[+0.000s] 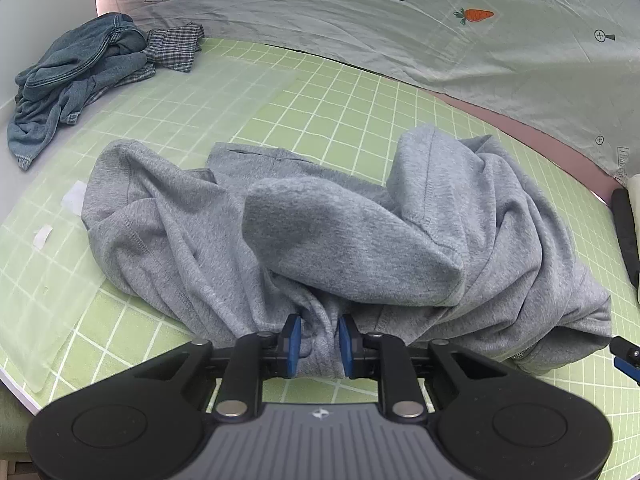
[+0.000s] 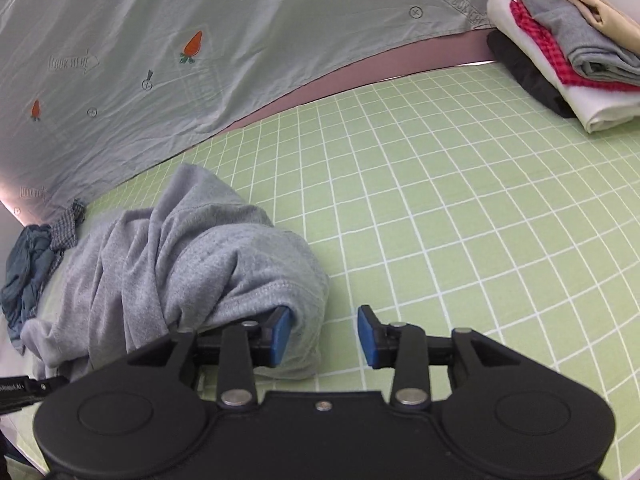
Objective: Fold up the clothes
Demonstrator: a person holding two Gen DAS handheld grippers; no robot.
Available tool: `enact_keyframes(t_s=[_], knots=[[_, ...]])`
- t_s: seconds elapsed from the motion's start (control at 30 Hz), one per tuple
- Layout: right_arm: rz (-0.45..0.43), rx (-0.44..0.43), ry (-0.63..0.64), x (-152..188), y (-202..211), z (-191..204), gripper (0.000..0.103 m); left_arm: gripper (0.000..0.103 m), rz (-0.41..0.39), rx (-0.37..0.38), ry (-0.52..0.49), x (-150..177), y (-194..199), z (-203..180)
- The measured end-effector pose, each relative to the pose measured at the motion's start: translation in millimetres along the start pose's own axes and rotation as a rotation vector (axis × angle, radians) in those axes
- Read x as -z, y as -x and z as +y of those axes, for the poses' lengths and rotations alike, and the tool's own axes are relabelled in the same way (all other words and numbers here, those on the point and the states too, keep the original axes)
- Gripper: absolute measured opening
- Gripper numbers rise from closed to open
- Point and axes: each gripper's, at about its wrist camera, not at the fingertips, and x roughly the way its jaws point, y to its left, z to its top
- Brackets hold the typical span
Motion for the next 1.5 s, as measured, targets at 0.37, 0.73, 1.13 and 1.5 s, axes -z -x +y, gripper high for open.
enact_keyframes(t_s=[0.37,0.73,1.13,1.5], knots=[[-0.008,-0.050,-0.189,-27,-27,-16,0.056,0.052,0.083,-0.013,-0.019,-12,-27,-1],[0.191,-0.269,-0.298,-87,-150,44,0.084,0.053,0.146,0.018,0.030,-48,-81,-16],[0.191,-0.141,-0.325,-123,-221,34,0.002,0.051,0.121,0.009,-0.075,-147,-181,-77],[0.028,0.041,-0.337,-134,-174,-18,0.001,0.032,0.082,0.159,-0.186,-194,-217,-149]])
